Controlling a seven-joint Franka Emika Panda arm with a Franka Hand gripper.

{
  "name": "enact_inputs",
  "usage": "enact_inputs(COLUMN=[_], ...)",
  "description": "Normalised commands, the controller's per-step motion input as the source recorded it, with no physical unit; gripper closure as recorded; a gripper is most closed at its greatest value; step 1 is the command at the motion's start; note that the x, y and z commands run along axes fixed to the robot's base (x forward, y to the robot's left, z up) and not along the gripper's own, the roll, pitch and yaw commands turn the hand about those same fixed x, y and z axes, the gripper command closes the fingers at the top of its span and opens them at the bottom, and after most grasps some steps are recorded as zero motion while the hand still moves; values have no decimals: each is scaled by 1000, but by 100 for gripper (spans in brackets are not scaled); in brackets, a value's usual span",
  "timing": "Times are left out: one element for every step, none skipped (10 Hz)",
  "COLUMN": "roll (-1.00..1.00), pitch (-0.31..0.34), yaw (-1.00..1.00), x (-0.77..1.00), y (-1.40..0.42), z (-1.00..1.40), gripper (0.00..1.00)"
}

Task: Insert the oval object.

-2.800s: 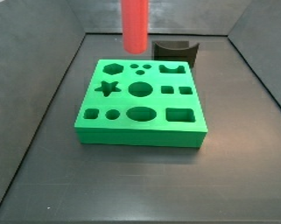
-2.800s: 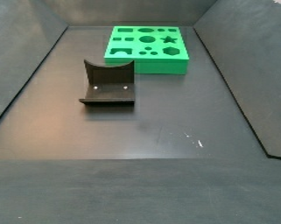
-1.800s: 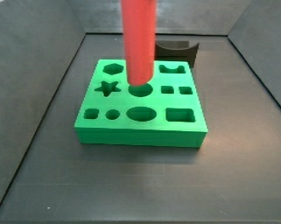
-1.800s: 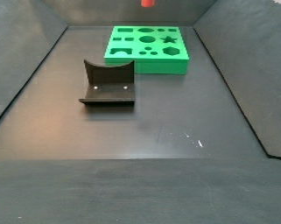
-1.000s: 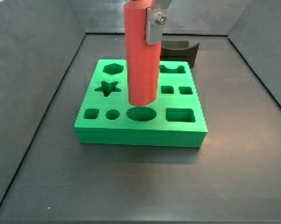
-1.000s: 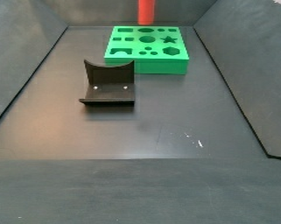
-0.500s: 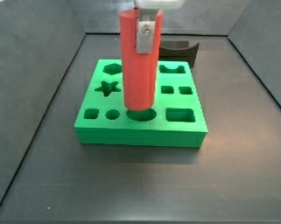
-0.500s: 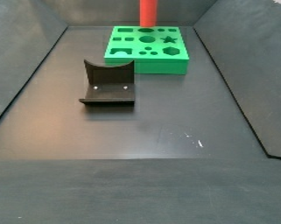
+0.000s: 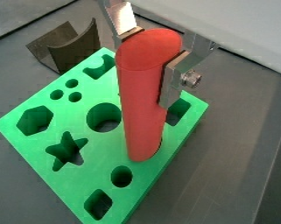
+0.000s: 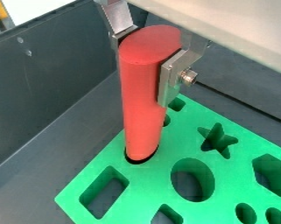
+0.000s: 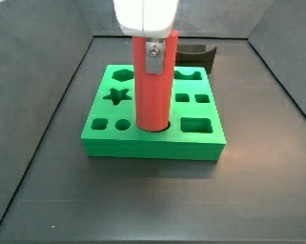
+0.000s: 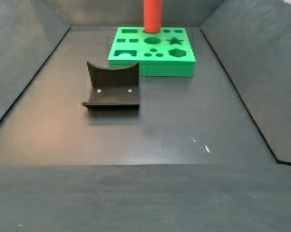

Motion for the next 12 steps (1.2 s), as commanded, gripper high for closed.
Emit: enact_inputs(roll=[80,117,144,99,106,89,54,0,0,0,0,0], pitch=[37,46,19,0,-66,-113,-151,-124,-107,-114,-70,-84], yaw=[0,0,0,-100,-100,-114,0,0,0,0,0,0], x=[211,260,174,271,63,0,-151,-91,-63,-57,-9,-31], y=[-14,0,0,0,-37,-63,-37,0,0,0,0,0], z=[-151,-251,-374,-429,-394,-334,-271,-226,-200,-203,-217,-180], gripper=[100,100,100,100,100,100,100,100,100,100,100,100])
